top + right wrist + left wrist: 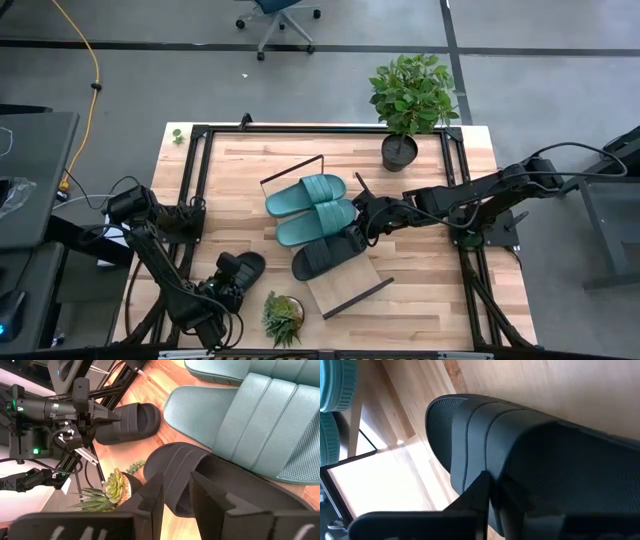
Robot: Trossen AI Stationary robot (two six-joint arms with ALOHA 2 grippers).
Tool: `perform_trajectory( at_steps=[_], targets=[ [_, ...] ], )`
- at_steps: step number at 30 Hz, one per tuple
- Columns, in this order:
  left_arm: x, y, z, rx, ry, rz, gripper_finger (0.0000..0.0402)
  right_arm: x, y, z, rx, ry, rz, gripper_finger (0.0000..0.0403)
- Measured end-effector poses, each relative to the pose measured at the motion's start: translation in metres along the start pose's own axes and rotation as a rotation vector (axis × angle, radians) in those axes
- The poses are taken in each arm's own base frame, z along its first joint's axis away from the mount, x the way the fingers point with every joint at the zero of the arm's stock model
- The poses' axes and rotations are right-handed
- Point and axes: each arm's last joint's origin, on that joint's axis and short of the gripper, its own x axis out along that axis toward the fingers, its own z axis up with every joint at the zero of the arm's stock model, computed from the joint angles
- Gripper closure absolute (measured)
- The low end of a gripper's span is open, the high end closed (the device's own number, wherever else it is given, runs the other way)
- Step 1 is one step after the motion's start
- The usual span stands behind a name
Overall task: Pick and place slides into the shelf
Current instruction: Put the black slide on the shelf
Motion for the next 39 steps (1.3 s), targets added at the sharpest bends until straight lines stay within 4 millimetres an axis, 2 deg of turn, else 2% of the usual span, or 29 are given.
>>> perform_trajectory(
  at_steps=[3, 13, 29, 36, 39],
  targets=[
    [0.0, 0.0, 0.0, -0.001, 0.003, -0.004, 0.0395, 0.0, 0.0, 0.0, -0.004, 0.0, 0.0, 0.032],
    [-0.004, 0.002, -0.001, 0.002, 0.04, -0.025, 0.0396, 0.0, 0.0, 0.0, -0.018, 0.001, 0.0, 0.032],
    [-0.051, 0.026, 0.005, -0.04, 0.088, 0.044, 0.0399, 0.0, 0.001, 0.0, -0.035, 0.0, 0.011, 0.032],
    [-0.073, 0.039, 0.007, -0.154, 0.039, 0.039, 0.04, -0.001, 0.011, 0.005, -0.041, -0.029, 0.129, 0.032],
    [-0.075, 0.046, 0.011, -0.211, 0.024, 0.027, 0.04, -0.002, 0.016, 0.008, -0.056, -0.045, 0.186, 0.032]
  ],
)
